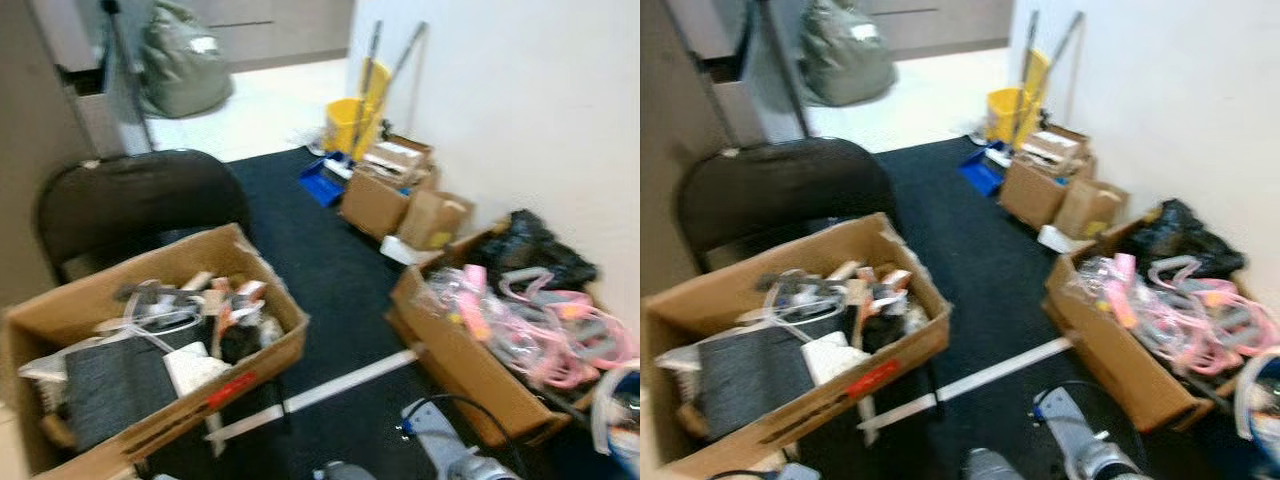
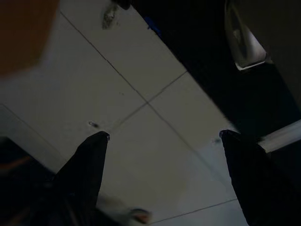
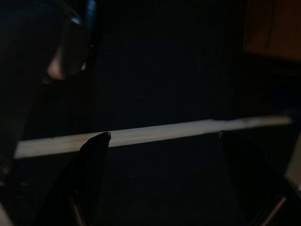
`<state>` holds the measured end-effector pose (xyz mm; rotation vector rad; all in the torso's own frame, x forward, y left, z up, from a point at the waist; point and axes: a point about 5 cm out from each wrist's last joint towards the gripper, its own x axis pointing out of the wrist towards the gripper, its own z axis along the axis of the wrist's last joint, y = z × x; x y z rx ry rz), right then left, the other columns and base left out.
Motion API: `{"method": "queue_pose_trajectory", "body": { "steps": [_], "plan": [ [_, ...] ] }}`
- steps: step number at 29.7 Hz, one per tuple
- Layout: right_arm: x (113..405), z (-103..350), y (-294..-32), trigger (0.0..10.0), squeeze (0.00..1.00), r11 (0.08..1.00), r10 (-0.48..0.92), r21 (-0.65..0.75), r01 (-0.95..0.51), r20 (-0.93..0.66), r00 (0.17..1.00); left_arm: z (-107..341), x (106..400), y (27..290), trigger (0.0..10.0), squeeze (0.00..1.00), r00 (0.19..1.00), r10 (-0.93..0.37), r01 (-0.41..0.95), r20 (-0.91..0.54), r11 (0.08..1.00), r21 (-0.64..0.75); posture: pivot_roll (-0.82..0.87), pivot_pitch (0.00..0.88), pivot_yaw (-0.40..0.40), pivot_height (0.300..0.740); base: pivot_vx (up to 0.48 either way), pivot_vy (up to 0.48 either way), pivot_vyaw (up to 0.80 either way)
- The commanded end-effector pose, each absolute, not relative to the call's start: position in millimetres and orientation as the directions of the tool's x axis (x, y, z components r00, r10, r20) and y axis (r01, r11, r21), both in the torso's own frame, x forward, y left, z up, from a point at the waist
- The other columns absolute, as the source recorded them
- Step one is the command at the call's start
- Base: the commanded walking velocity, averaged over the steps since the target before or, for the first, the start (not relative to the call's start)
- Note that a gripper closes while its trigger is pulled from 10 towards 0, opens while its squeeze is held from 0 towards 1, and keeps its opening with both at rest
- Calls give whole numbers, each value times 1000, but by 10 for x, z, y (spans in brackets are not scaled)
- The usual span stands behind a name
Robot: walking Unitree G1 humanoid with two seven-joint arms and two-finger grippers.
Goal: Picking trash to rubbish bin
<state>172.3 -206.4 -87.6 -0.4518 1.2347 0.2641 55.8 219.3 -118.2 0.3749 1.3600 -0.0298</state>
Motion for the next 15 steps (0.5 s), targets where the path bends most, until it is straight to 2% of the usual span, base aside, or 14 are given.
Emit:
{"method": "queue_pose_trajectory", "body": {
  "steps": [1,15],
  "plan": [
    [1681,-892,-2077,10000,0,877,-53,-187,-442,-953,298,-1150,834,2089,10000,0,317,162,205,-935,950,234,64,3,-43,740,0,0,-781],
    [1635,-923,-2004,10000,0,881,-35,-164,-443,-958,285,-1145,868,2064,10000,0,327,118,173,-938,968,183,78,13,-25,740,0,0,-781]
  ]
}}
